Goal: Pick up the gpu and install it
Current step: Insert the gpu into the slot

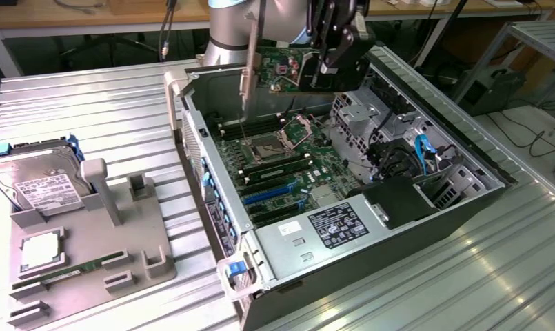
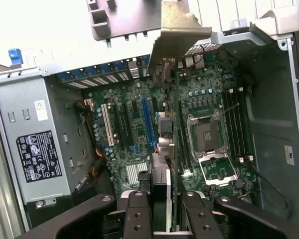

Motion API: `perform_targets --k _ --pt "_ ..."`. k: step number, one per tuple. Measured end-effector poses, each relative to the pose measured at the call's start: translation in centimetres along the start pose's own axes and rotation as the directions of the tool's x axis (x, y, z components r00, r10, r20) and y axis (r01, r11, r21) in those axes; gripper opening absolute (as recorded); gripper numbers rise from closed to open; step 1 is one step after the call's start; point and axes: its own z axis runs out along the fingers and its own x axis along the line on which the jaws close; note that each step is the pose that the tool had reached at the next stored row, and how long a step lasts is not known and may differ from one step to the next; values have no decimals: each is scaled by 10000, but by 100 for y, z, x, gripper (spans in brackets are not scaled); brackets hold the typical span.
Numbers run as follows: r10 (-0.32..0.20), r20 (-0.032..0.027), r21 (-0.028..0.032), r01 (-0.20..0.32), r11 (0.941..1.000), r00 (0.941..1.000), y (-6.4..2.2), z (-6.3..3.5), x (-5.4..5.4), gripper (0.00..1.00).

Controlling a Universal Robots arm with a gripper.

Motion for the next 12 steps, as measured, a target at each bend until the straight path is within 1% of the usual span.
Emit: perform_targets --k 3,4,5,6,7,8,9,10,12 --pt "-588 -4 -3 588 9983 9983 0 1 0 27" --pt "-816 -31 -3 816 9967 9967 -1 1 -1 27" --pt "-995 -87 7 995 9950 9950 0 2 0 27" --pt "-1200 -156 58 1201 9927 9927 0 7 0 27" --pt "-1287 -163 110 1289 9916 9915 0 15 0 27" --pt "-1383 -162 203 1386 9901 9903 0 19 0 27" --pt "-1423 -160 256 1427 9894 9897 0 22 0 27" --pt "-1461 -157 322 1465 9887 9891 0 26 0 27" --pt "-1515 -156 528 1521 9869 9883 0 31 0 27"
